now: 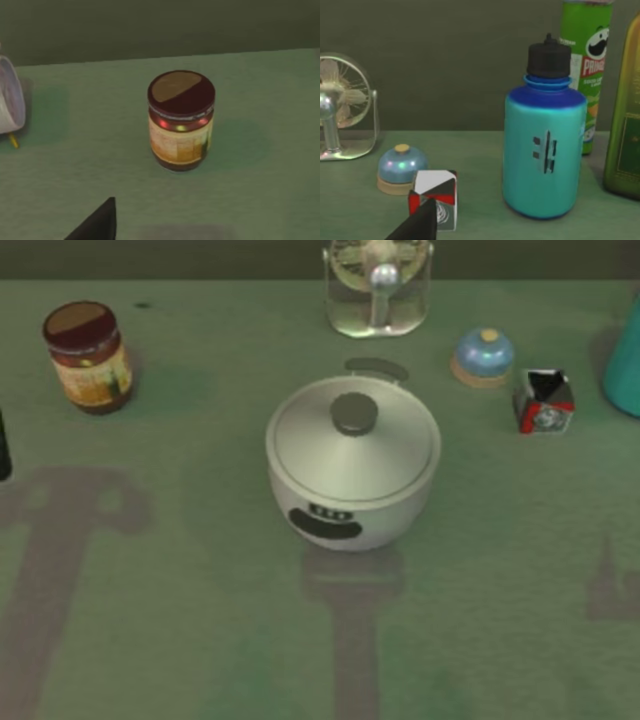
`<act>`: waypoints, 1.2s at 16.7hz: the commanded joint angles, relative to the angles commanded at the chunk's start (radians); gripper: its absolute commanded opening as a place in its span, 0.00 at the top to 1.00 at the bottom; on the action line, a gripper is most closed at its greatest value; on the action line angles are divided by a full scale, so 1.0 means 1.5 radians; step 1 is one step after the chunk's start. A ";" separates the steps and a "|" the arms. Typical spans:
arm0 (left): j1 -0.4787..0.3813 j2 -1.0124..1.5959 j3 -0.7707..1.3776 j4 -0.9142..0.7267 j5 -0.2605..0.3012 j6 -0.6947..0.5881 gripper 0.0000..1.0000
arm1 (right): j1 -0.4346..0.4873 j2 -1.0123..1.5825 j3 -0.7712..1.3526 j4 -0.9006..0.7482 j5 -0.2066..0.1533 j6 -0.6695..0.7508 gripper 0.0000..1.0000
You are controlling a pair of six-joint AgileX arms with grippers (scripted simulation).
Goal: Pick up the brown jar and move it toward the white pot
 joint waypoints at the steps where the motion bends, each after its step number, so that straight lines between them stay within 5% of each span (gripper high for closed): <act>1: -0.001 0.063 0.065 -0.035 0.002 0.005 0.00 | 0.000 0.000 0.000 0.000 0.000 0.000 0.00; 13: -0.004 0.868 0.907 -0.480 0.012 0.065 0.00 | 0.000 0.000 0.000 0.000 0.000 0.000 0.00; 20: 0.001 1.210 1.270 -0.663 0.003 0.089 0.00 | 0.000 0.000 0.000 0.000 0.000 0.000 0.00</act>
